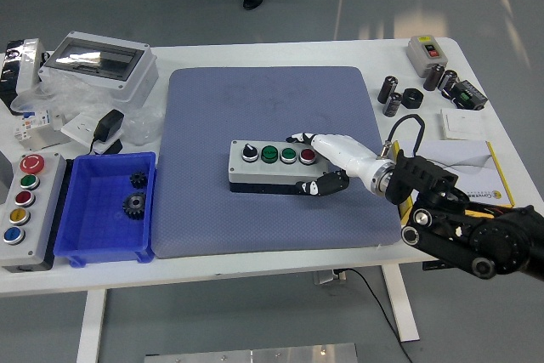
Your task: Pick up the button,place it on the desk,press the button,press the button
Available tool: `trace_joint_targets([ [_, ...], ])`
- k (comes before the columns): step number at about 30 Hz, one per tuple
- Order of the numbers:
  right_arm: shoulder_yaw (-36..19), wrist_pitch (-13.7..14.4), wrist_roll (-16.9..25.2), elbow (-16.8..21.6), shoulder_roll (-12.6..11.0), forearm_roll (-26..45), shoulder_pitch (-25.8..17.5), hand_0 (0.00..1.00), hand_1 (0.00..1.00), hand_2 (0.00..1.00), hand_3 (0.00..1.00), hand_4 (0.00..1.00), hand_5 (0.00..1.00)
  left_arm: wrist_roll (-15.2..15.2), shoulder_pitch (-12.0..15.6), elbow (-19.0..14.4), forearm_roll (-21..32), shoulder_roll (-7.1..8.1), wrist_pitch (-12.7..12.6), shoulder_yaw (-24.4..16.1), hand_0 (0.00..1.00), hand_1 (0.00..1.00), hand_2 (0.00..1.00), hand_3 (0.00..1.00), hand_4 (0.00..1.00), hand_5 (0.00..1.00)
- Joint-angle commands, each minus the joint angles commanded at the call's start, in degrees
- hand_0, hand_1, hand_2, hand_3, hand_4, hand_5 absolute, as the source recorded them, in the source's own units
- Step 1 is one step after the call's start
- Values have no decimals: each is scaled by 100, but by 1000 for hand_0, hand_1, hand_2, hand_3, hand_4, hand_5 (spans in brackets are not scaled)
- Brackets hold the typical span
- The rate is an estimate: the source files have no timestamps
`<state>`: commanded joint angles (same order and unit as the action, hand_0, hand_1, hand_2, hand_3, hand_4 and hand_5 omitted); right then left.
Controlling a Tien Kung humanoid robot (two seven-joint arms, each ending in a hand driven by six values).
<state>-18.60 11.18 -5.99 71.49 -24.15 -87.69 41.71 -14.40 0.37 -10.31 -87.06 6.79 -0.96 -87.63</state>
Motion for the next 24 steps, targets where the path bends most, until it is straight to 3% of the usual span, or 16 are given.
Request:
trace_joint_targets([
  [1,-1,-2,3,3,-5,4,1,885,868,871,956,562,42,-1,2,0,1,-1,4,2,618,576,563,597,528,253],
  [2,-1,-4,6,8,-11,9,3,947,918,911,998,606,68,-1,3,0,8,-2,8,8,617,574,562,598,525,250],
  [24,-184,-207,70,110,-154,160,21,954,922,920,998,646,84,-22,8,0,17,-7,71,37,617,570,558,597,523,242],
])
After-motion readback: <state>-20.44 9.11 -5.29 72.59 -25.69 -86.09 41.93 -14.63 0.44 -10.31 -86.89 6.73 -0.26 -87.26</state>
